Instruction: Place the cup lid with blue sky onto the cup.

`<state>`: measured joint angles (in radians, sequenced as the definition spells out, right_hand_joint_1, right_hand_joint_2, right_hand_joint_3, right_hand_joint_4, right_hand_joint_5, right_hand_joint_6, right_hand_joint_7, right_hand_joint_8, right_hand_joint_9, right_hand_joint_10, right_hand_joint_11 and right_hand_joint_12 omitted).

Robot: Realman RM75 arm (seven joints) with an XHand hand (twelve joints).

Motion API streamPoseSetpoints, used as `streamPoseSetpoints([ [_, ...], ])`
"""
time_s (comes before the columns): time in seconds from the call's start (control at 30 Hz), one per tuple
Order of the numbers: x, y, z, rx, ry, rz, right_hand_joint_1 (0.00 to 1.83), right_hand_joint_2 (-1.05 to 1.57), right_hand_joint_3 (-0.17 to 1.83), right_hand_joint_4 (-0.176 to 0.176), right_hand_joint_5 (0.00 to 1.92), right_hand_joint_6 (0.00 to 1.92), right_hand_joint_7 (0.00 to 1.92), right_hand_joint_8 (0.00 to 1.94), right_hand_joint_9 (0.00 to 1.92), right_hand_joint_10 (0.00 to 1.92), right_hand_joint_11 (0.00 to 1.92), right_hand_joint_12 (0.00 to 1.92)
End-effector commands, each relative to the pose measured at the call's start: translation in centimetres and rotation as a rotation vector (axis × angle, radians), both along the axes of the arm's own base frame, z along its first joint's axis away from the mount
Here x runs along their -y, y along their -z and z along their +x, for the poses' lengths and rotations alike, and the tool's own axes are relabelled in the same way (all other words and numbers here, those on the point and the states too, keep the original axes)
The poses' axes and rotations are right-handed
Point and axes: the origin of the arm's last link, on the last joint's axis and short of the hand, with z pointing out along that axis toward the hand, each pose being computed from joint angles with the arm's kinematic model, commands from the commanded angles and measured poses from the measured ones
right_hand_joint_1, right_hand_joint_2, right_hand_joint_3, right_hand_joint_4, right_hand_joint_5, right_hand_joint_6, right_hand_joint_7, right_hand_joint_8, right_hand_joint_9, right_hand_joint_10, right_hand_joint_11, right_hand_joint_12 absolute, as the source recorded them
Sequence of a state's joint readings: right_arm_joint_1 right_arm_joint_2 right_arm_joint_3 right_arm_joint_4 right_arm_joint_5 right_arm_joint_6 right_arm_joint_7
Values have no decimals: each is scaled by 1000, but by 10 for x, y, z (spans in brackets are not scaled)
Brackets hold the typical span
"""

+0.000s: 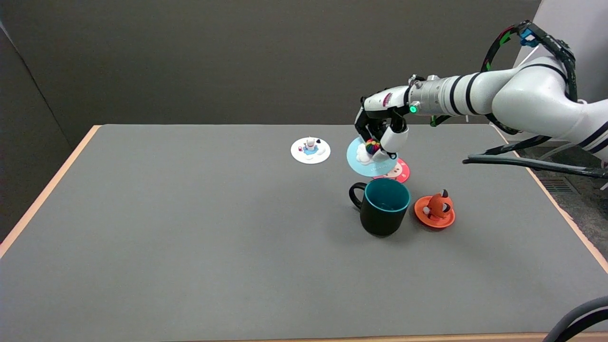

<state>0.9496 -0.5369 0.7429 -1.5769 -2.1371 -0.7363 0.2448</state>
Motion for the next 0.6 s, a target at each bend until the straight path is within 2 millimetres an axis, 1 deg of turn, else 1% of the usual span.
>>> streamPoseSetpoints([
  [0.03,-7,-4,-5,-27,51,-38,1214,814,700,5,840,1375,1011,1180,827,1162,696,364],
  [0.13,-9,-4,0,-5,23,-47,1216,814,693,8,849,1356,1016,1170,830,1161,696,377],
  [0.27,-11,-5,1,-3,23,-52,1219,805,691,19,873,1339,1023,1140,840,1137,694,392],
  [0.43,-10,-7,11,16,14,-69,1220,797,700,21,880,1342,1028,1126,842,1142,700,403],
  [0.6,-11,-12,10,21,35,-90,1222,793,702,21,886,1328,1035,1120,852,1135,705,415],
])
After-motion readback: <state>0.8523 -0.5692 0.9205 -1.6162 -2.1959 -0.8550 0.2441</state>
